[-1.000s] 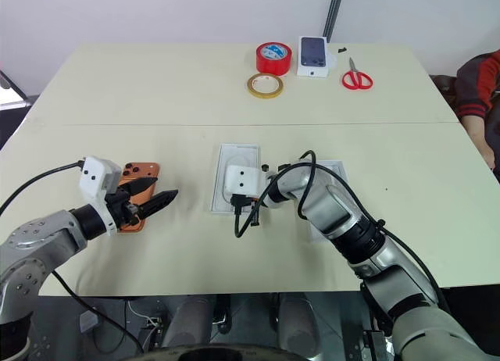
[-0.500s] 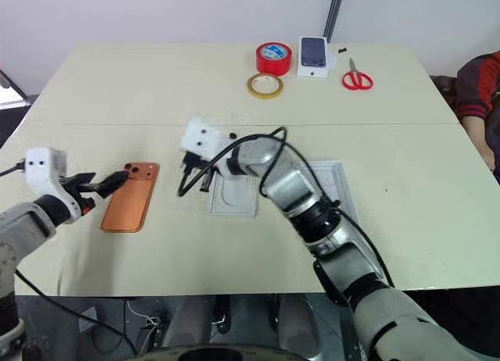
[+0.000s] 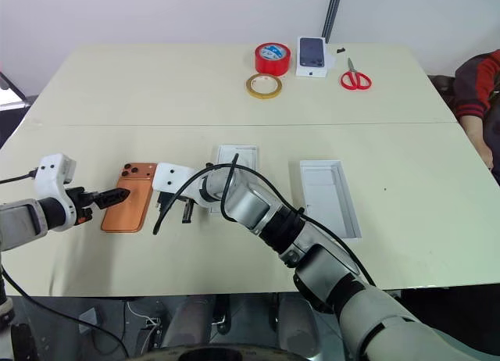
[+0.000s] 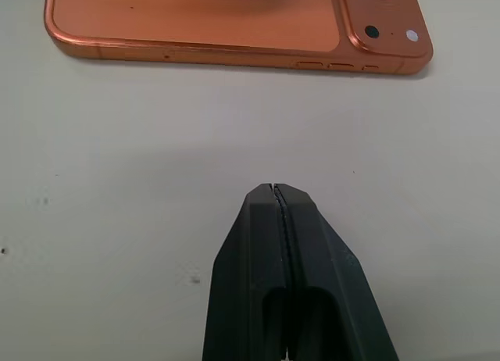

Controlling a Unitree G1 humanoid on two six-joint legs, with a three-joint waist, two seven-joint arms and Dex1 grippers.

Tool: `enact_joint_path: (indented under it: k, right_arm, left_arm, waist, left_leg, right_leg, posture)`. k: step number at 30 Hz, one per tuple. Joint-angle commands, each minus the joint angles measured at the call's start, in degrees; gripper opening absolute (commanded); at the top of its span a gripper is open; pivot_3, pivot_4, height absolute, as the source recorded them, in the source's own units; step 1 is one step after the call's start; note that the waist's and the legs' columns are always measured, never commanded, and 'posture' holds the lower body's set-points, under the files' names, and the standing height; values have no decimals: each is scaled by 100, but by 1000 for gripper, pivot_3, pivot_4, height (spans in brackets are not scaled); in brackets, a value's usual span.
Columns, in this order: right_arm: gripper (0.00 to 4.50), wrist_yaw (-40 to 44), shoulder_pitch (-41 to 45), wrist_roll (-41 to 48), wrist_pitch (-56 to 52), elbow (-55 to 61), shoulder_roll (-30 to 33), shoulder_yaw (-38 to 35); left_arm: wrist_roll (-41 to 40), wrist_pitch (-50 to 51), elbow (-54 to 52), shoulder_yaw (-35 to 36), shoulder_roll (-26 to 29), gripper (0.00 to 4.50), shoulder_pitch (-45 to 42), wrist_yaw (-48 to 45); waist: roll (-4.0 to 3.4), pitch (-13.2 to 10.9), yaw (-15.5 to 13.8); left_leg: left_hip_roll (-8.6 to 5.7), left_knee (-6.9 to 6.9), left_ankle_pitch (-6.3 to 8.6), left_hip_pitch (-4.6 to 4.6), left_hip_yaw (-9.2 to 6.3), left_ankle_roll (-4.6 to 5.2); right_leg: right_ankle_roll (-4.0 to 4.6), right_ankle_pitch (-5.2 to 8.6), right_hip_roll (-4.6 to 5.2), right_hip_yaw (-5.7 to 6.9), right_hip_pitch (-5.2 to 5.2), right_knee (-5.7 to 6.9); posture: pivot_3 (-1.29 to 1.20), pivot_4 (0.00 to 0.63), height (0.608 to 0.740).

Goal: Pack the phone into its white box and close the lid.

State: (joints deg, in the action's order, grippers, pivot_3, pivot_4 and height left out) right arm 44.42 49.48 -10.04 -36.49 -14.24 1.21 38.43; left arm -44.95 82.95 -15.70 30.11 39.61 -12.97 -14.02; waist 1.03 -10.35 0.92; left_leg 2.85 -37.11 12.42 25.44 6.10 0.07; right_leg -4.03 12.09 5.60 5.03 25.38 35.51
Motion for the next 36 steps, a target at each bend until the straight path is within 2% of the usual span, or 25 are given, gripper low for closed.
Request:
enact_joint_path:
  k: [1, 12, 28, 36]
  right_arm:
    - [0, 49, 52, -24, 104, 107, -37, -15]
    - [0, 126, 0, -52, 109, 202, 126, -71]
    - [0, 160, -119, -92, 43, 307, 141, -53]
    - [0, 190, -137, -98, 38, 329, 161, -44]
  left_arm:
    - [-292, 440, -224, -347, -364, 4447, 64, -188]
    - [-422, 955, -785, -417, -1288, 4447, -56, -106]
    - [-1647, 955, -628, -112, -1377, 4447, -225, 130]
    - [-1773, 955, -460, 137, -1371, 4447, -264, 642]
  waist:
    - [0, 1, -10]
    - [-9, 14, -36]
    - [-5, 17, -16]
    - [-5, 17, -5]
  left_leg:
    - [0, 0, 0, 0, 0, 0]
    - [-10, 0, 1, -1, -4, 1]
    - [-9, -2, 1, 0, -8, 3]
    - [-5, -1, 0, -1, -9, 3]
  right_leg:
    - [0, 0, 1, 0, 0, 0]
    - [2, 1, 10, 0, -6, -3]
    - [3, 1, 8, 0, -10, -6]
    - [3, 1, 2, 0, -10, -5]
  posture:
    - [0, 150, 736]
    - [0, 150, 736]
    - [0, 150, 736]
    - [0, 150, 736]
